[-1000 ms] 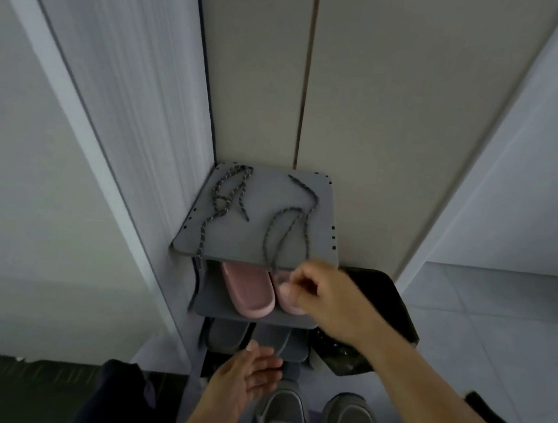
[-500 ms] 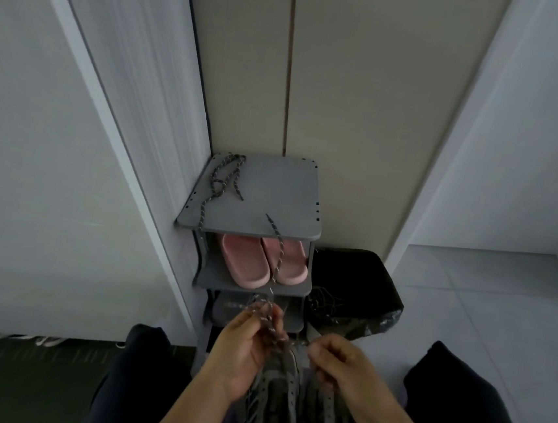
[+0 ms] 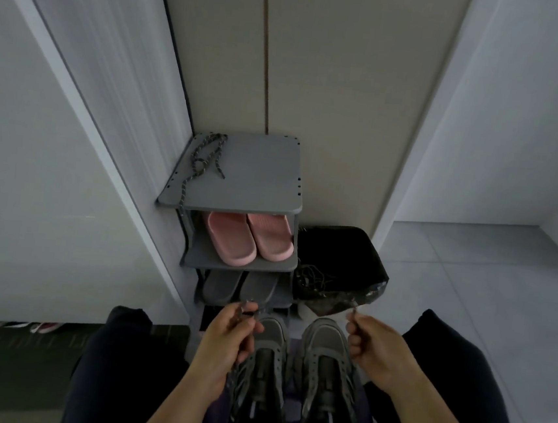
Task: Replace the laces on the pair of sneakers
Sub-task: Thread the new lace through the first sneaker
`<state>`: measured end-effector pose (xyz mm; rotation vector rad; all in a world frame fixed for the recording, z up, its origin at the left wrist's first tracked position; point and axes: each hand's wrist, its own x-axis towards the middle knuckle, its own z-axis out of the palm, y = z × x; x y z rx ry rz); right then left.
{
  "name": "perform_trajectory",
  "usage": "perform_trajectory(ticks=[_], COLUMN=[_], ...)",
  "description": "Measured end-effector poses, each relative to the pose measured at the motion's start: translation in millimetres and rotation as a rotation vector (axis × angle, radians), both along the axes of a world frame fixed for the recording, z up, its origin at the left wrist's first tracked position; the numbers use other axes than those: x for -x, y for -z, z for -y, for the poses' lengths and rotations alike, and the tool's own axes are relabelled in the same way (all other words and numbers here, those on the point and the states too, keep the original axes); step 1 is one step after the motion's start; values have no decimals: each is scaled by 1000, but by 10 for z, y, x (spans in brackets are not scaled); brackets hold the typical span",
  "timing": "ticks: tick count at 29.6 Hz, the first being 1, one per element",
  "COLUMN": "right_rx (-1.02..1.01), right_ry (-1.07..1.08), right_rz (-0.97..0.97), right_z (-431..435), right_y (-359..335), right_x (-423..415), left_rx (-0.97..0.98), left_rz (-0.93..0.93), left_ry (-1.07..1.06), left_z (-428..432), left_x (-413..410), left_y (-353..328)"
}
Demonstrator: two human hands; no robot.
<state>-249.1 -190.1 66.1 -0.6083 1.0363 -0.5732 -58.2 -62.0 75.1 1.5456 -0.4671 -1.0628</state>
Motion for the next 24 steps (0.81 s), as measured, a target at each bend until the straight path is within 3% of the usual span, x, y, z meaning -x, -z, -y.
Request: perform_trajectory(ticks=[2,5,9,12,19,24], right_rx=[24,105,171,251,531,616], right_ry=[-130,-253,-252,-339,-502,-568], right_rz=[-30,-150,-219,-278,-632,-720], right_z=[-84,-203,-252,-264,-238,-212], right_y=[41,127,166,159,300,299], right_x=[-47,-168,-324,-436,-667,-665], left_rx=[-28,-140,-252,-290,-271,-199], left_rz=[80,401,711,727,698,678], left_ry=[-15,17,258,332,258,156], left_z=[1,-24,-40,-40,-23,-29], left_x=[4,-19,40,74,119,152], left_y=[71,234,471,643,776,892])
